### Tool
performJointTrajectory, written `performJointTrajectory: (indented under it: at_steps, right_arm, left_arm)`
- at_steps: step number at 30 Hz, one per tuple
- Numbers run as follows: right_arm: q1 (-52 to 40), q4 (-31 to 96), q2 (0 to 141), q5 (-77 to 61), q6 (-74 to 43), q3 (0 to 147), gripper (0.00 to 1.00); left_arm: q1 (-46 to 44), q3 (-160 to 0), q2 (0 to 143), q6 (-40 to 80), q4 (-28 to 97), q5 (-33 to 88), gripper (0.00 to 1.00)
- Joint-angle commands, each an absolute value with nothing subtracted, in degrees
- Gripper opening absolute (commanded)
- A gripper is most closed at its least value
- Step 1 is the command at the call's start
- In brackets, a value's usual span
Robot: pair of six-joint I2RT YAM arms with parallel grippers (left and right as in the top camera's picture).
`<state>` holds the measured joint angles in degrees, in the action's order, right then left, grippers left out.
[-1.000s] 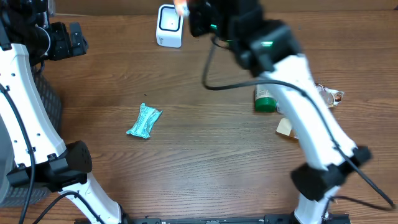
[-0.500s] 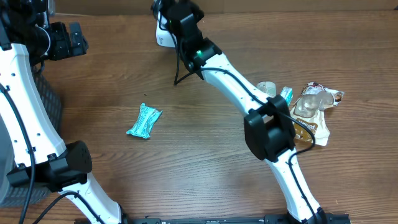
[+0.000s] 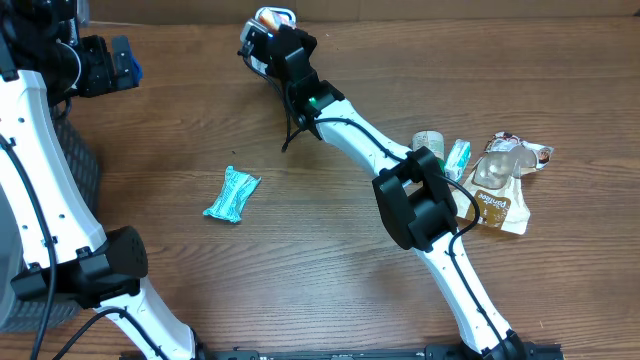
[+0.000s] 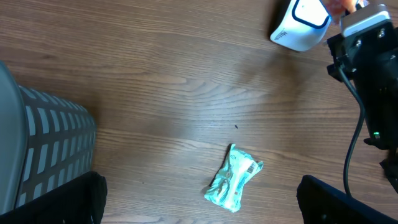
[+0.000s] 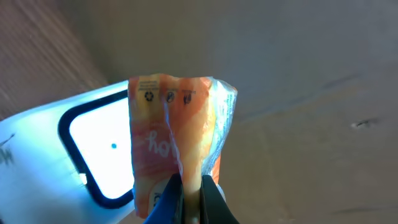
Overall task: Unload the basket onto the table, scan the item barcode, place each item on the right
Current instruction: 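Lift the orange packet and hold it under the white scanner, then carry the orange packet right and drop it beside the jar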
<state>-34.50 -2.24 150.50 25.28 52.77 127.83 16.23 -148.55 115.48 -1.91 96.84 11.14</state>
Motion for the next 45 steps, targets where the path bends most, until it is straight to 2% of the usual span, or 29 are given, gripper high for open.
performJointTrajectory:
  at_steps: [1,7,12,17,19,22,28,32,45]
  right_arm:
    - [-34.9,-2.5,149.4,25.0,53.2,128.6,0.04]
    - [-36.1,-1.7,147.2,25.0,53.0,128.6,0.04]
    - [-36.2,5.7,140.3,22.3,42.7,128.6,0.04]
    - [-36.2,24.4,127.2,13.5,27.0,128.6,0.04]
    - [-35.4,39.7,118.9,2.1,10.1,128.6,0.04]
    - [-34.2,51.5,114.2,-5.0,-0.7,128.6,0.04]
    - [-30.4,74.5,110.6,-7.4,-6.5,128.6,0.04]
    - [-26.4,85.4,111.3,-7.4,-9.0,127.0,0.04]
    - [-15.0,79.2,111.3,-8.2,-12.0,105.5,0.04]
  left_arm:
    - [16.1,-149.4,114.7,-2.6,96.8,11.2,1.00]
    - [16.1,-149.4,114.7,-2.6,96.8,11.2,1.00]
    - [16.1,-149.4,114.7,-2.6,96.8,11.2,1.00]
    - [16.1,-149.4,114.7,-2.6,96.8,11.2,1.00]
    - [16.1,-149.4,114.7,-2.6,96.8,11.2,1.00]
    - [16.1,-149.4,114.7,-2.6,96.8,11.2,1.00]
    - [16.1,-149.4,114.7,-2.6,96.8,11.2,1.00]
    - [16.1,-149.4,114.7,-2.6,96.8,11.2,1.00]
    - [16.1,-149.4,114.7,-2.6,96.8,11.2,1.00]
